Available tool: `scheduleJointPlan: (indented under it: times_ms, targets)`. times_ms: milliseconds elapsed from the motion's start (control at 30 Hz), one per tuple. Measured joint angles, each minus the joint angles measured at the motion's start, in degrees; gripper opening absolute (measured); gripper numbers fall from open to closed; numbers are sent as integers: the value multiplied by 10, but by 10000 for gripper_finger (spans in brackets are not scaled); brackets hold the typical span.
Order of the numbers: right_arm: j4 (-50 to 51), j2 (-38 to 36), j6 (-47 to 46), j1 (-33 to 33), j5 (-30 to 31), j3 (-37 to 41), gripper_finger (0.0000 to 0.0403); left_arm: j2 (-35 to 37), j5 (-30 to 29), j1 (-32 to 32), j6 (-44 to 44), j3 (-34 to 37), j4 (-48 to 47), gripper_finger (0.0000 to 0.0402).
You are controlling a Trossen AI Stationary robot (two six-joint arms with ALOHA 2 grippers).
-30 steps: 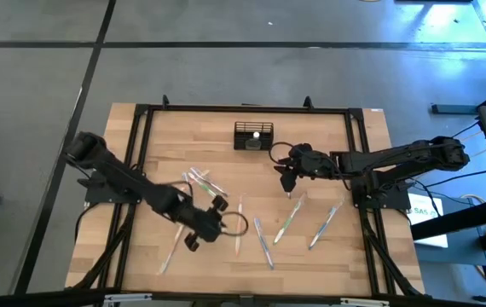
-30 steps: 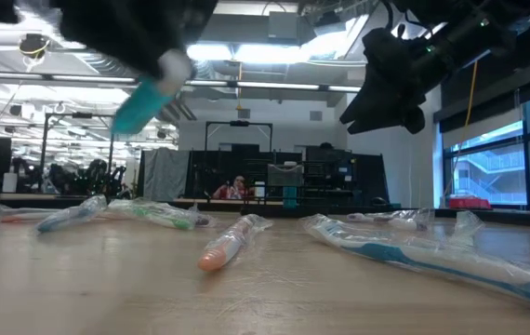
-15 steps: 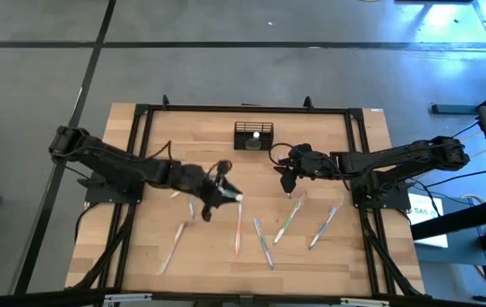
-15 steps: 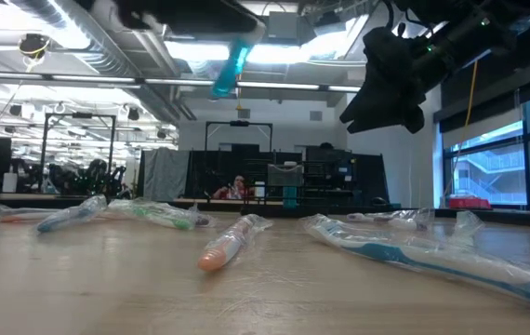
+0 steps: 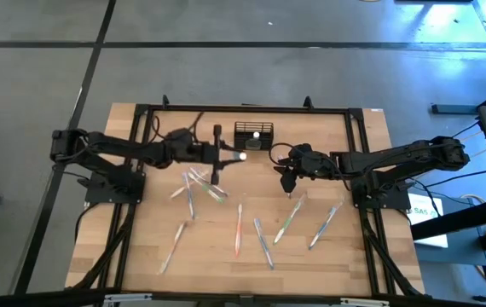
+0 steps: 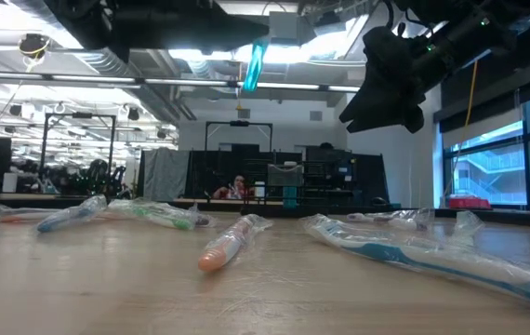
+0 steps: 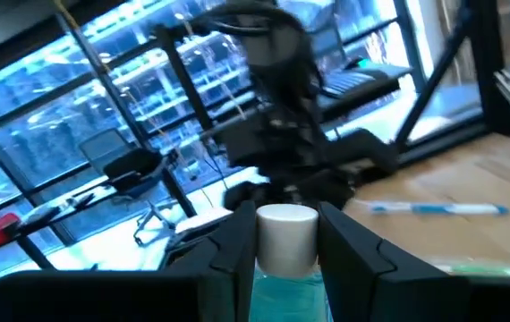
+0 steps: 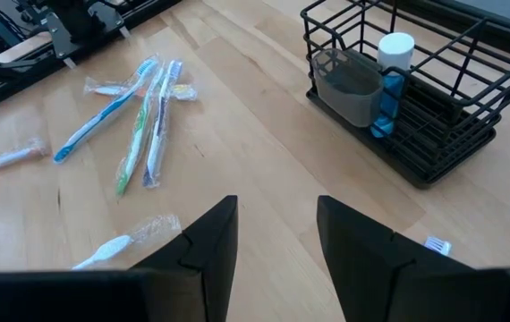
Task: Pick & Place toothbrushing station
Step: Put the mouthwash into the middle section of the wire organizer
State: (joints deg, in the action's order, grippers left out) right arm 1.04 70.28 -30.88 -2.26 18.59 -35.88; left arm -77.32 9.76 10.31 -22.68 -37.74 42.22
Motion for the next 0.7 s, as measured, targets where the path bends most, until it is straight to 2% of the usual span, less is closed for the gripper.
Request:
scheduleJointPlan:
  times_ms: [300, 500, 700]
  targets:
    - [-7, 0, -1, 0, 0, 0, 158, -45, 60, 76, 60, 0, 139, 90]
    - [-11, 0, 1, 0, 0, 0, 158, -128, 93, 136, 130, 0, 269, 90]
    - [-11, 0, 10, 0, 0, 0, 158, -223, 95, 181, 216, -14, 388, 90]
